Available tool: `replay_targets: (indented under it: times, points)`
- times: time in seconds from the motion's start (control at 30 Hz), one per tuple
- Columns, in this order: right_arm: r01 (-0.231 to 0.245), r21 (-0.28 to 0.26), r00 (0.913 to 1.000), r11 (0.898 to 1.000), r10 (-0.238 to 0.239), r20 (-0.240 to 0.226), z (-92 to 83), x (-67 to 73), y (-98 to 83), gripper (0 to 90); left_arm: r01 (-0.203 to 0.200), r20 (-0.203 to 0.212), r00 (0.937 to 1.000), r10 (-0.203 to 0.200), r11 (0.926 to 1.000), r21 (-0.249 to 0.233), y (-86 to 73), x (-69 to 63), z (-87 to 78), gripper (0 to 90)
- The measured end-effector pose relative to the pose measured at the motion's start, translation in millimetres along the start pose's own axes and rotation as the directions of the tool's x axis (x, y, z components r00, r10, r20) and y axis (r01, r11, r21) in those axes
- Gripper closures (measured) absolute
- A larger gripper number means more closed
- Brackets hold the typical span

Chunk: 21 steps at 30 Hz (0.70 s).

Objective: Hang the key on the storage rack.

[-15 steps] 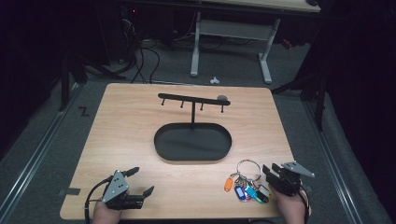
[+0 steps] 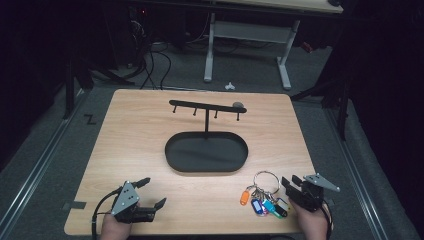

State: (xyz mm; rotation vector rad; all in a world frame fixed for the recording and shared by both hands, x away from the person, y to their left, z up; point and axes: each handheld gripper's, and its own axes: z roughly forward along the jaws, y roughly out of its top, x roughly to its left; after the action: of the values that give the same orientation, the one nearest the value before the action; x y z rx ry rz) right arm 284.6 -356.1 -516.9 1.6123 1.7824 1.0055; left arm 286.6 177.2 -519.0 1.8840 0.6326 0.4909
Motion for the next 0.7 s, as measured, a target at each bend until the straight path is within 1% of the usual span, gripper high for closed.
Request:
replay_targets:
  times: [0.07,0.13,0.2,0.23,0.27,0.33,0.37,0.4,0.43,0.5,0.53,0.57,0.6,0.63,0.67,0.7]
  points:
    - [-0.006,0.005,1.0,1.0,0.006,-0.003,-0.5,0.4,0.4,52.1,-0.002,0.002,1.0,0.002,1.0,-0.001,0.4,0.0,1.0,15.0]
    - [-0.025,0.017,0.9996,1.0,0.025,-0.01,-0.4,1.0,2.1,50.4,-0.001,0.003,1.0,0.001,1.0,-0.003,0.9,0.1,1.8,15.0]
    - [-0.031,0.012,0.9992,0.999,0.031,-0.025,-0.1,1.9,3.4,49.0,0.002,0.008,1.0,-0.002,1.0,-0.006,1.7,0.4,2.8,15.1]
    - [-0.039,0.014,0.9985,0.999,0.04,-0.038,0.1,3.2,4.5,49.9,0.005,0.01,0.9999,-0.004,0.9999,-0.011,2.0,0.3,3.7,15.0]
    - [-0.027,0.019,0.9986,0.999,0.028,-0.046,0.8,5.1,5.6,49.9,0.004,0.012,0.9999,-0.004,0.9999,-0.013,2.1,0.2,4.1,15.0]
    - [-0.002,0.028,0.9994,1.0,0.003,-0.036,1.8,8.3,6.7,49.8,0.006,0.015,0.9999,-0.005,0.9999,-0.015,2.6,0.5,5.6,15.0]
    - [0.025,0.047,0.9991,0.999,-0.023,-0.035,2.5,12.8,8.2,49.3,0.008,0.015,0.9999,-0.008,0.9998,-0.017,2.9,0.8,6.6,15.0]
    - [0.025,0.047,0.9991,0.999,-0.023,-0.035,2.5,12.8,8.2,49.3,0.009,0.014,0.9999,-0.008,0.9998,-0.019,3.3,1.5,7.2,15.0]
    - [0.046,0.063,0.9984,0.997,-0.044,-0.036,2.6,17.3,9.6,51.8,0.012,0.011,0.9999,-0.012,0.9996,-0.023,4.0,2.6,8.6,15.0]
    - [0.072,0.08,0.9962,0.994,-0.068,-0.055,2.6,19.7,11.6,51.9,0.018,0.007,0.9998,-0.017,0.9994,-0.028,4.5,3.6,9.5,15.0]
    - [0.072,0.08,0.9962,0.994,-0.068,-0.055,2.6,19.7,11.6,51.9,0.018,0.007,0.9998,-0.017,0.9994,-0.028,4.5,3.6,9.5,15.0]
    - [0.084,0.086,0.9955,0.993,-0.08,-0.051,2.6,20.9,12.5,51.8,0.02,0.005,0.9998,-0.02,0.9992,-0.034,4.9,4.0,10.2,15.0]
    - [0.109,0.098,0.9932,0.989,-0.104,-0.052,1.8,22.6,14.9,54.3,0.017,0.004,0.9998,-0.017,0.9993,-0.033,5.5,4.5,10.9,15.0]
    - [0.109,0.098,0.9932,0.989,-0.104,-0.052,1.8,22.6,14.9,54.3,0.017,0.004,0.9998,-0.017,0.9993,-0.033,5.5,4.5,10.9,15.0]
    - [0.127,0.11,0.9916,0.986,-0.123,-0.038,0.8,23.6,17.3,53.5,0.02,0.003,0.9998,-0.02,0.9992,-0.035,6.0,4.4,12.0,15.0]
    - [0.127,0.11,0.9916,0.986,-0.123,-0.038,0.8,23.6,17.3,53.5,0.02,0.003,0.9998,-0.02,0.9992,-0.035,6.0,4.4,12.0,15.0]
